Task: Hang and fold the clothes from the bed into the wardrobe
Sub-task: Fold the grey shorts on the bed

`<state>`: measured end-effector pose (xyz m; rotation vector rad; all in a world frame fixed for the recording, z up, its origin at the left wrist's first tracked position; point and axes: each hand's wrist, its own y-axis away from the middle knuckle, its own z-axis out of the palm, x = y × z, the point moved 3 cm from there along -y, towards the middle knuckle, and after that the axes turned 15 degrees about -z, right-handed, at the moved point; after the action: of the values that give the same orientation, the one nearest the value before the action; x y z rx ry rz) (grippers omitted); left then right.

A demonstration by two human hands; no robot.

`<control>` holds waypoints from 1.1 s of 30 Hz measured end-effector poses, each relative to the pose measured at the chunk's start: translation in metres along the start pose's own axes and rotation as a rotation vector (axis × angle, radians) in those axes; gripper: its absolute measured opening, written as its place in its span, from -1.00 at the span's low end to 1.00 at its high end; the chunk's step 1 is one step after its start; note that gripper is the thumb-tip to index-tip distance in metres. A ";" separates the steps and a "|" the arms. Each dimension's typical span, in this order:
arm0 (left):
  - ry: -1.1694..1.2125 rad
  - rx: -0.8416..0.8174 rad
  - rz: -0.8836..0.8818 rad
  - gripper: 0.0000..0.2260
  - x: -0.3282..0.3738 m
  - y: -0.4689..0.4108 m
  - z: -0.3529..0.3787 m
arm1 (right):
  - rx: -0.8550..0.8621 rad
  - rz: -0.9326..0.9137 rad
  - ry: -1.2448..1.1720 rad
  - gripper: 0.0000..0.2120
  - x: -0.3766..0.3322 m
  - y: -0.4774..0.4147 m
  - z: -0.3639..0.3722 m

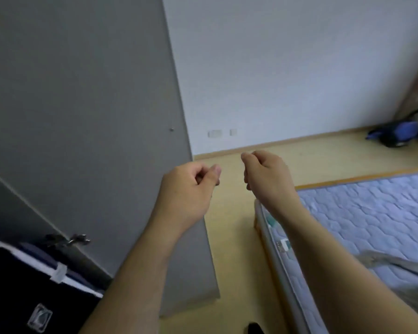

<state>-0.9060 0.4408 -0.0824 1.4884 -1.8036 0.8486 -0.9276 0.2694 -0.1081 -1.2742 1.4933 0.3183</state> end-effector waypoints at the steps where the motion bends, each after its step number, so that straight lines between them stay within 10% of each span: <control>1: 0.018 -0.084 -0.003 -0.69 0.005 0.000 0.028 | 0.039 0.049 0.027 -0.60 0.021 0.004 -0.020; 20: -0.451 -1.109 -0.042 -0.75 0.059 -0.005 0.600 | 0.417 1.167 0.163 -0.72 0.518 0.161 -0.298; 33: -0.694 -1.314 -0.234 -0.78 -0.045 -0.002 0.745 | 0.209 1.595 0.243 -0.76 0.717 0.267 -0.372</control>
<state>-0.9530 -0.1354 -0.5539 1.0081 -1.8682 -0.9822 -1.2259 -0.2883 -0.6774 0.3132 2.4019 0.9838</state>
